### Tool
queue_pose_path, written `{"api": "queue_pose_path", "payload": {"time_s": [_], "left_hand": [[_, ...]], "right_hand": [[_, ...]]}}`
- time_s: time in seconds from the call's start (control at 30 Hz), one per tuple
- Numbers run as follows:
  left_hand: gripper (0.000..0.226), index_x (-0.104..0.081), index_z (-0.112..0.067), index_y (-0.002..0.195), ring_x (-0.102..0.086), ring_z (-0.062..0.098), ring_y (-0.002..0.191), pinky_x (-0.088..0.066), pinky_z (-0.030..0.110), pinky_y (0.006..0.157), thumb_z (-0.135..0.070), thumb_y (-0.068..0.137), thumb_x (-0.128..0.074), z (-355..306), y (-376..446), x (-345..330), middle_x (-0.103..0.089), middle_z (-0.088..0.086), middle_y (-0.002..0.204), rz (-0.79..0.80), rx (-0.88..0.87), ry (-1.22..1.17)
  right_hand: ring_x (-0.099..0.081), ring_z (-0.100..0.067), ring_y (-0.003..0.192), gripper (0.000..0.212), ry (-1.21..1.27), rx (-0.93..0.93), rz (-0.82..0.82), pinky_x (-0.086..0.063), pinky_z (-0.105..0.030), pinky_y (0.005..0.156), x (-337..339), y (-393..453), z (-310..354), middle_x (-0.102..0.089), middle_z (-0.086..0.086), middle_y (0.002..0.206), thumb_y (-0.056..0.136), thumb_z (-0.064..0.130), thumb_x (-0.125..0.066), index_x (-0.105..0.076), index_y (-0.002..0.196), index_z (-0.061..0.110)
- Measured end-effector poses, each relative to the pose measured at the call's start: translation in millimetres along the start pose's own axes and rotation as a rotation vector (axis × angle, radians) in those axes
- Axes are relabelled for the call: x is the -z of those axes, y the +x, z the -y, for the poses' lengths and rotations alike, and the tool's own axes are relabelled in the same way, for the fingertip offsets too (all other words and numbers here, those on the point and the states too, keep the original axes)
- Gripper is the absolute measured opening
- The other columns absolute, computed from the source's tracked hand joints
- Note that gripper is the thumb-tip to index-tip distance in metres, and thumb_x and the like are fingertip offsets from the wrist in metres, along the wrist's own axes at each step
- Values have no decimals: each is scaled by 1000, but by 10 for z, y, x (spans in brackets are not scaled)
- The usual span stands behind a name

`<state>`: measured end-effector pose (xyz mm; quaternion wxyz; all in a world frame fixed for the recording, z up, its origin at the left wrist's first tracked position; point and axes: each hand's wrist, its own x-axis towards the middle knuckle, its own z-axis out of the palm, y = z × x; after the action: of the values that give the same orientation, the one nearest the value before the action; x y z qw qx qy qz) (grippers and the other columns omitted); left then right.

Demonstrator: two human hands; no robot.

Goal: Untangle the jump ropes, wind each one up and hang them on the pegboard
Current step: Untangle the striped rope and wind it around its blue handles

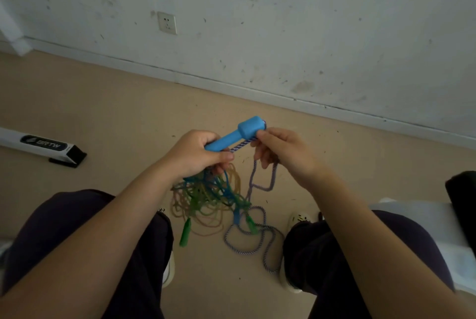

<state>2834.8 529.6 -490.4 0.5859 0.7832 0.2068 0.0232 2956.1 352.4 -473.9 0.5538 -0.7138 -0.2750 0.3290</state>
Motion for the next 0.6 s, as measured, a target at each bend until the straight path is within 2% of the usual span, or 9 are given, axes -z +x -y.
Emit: {"api": "queue_pose_path", "payload": {"time_s": [0.07,0.17,0.23,0.37,0.43,0.47,0.53,0.6], "left_hand": [[11,-68,-5,89,-70,17,62,-57,31,63,-8,84,-77,-21,-11,-71,-74,5,69,1,-22,-23],[17,-69,-3,91,-72,16,63,-58,27,61,-11,82,-80,-37,-37,-124,-75,7,71,12,-34,-18],[19,-69,-2,93,-72,16,64,-58,26,62,-11,81,-80,-40,-54,-139,-75,8,73,38,-21,-31],[29,-69,-6,96,-74,17,77,-58,26,74,-28,81,-80,-32,-30,-121,-76,6,82,25,-3,-70],[44,-67,-6,92,-72,20,79,-59,32,80,-47,79,-73,-41,-14,-81,-74,4,80,-9,42,-129],[48,-65,-6,86,-69,18,73,-58,31,76,-54,81,-67,-45,-4,-58,-70,3,74,-40,62,-109],[47,-63,-9,79,-58,12,62,-51,26,65,-54,92,-58,-34,6,-30,-63,0,68,-121,90,-23],[36,-66,-10,85,-54,13,59,-47,25,59,-43,97,-58,-2,7,-26,-61,0,68,-109,89,-62]], "right_hand": [[-54,-13,57,26,-71,-38,73,-45,-22,56,-90,-19,-8,-63,-4,72,98,30,-58,-66,96,6],[-45,2,44,22,-285,-86,135,-35,-14,47,-203,-2,-20,-52,13,56,90,34,-68,-64,91,13],[-43,5,40,19,-383,-120,137,-32,-11,45,-175,29,-9,-48,16,51,88,36,-71,-66,87,17],[-41,2,40,17,-344,-67,82,-29,-10,45,-86,38,-21,-44,19,40,92,30,-67,-73,89,14],[-40,0,38,14,-279,-52,32,-29,-9,42,-64,37,-70,-44,17,39,94,22,-65,-72,88,12],[-39,-1,38,14,-244,-53,10,-30,-10,43,-50,36,-93,-45,15,41,95,19,-64,-71,85,12],[-46,-8,44,15,-173,-62,-20,-40,-19,46,-15,40,-130,-55,4,53,96,11,-60,-67,83,9],[-59,-17,55,14,-104,-85,-18,-53,-26,55,-2,42,-149,-65,-8,69,98,7,-56,-64,86,7]]}}
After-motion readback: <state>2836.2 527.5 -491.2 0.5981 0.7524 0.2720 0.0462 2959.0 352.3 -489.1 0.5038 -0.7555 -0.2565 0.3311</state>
